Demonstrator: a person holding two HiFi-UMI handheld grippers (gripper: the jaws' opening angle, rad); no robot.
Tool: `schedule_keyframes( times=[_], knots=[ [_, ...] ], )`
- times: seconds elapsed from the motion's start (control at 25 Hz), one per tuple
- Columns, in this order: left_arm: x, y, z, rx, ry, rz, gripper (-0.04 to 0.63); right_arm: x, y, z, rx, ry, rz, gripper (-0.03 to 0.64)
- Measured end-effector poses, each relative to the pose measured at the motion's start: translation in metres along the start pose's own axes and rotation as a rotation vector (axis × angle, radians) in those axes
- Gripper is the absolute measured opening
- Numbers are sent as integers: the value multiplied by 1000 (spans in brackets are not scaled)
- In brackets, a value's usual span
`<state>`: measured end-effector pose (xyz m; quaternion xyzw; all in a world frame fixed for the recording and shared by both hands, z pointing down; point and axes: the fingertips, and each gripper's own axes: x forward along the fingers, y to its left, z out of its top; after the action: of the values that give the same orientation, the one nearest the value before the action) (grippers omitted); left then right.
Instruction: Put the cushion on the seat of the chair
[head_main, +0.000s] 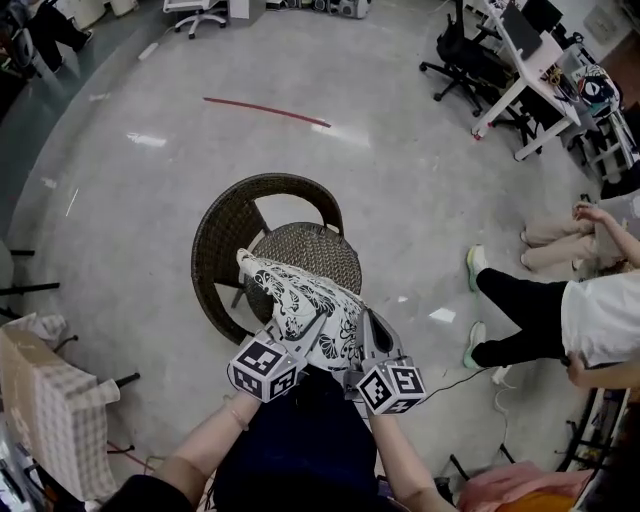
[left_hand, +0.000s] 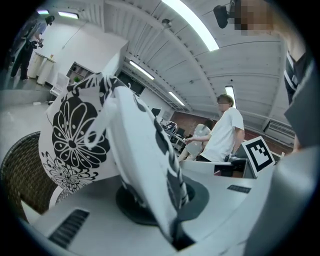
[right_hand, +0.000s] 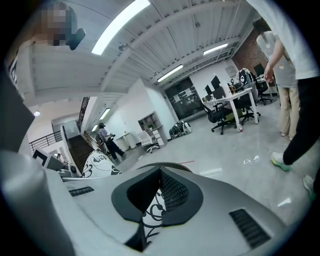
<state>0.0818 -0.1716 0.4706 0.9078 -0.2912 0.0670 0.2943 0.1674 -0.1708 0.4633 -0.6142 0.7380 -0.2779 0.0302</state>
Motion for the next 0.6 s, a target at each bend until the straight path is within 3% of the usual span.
schedule_keyframes(
  times=[0.6],
  knots=[
    [84, 52, 7, -39, 12, 49, 23, 59, -66, 16, 7, -1, -47, 26]
  ],
)
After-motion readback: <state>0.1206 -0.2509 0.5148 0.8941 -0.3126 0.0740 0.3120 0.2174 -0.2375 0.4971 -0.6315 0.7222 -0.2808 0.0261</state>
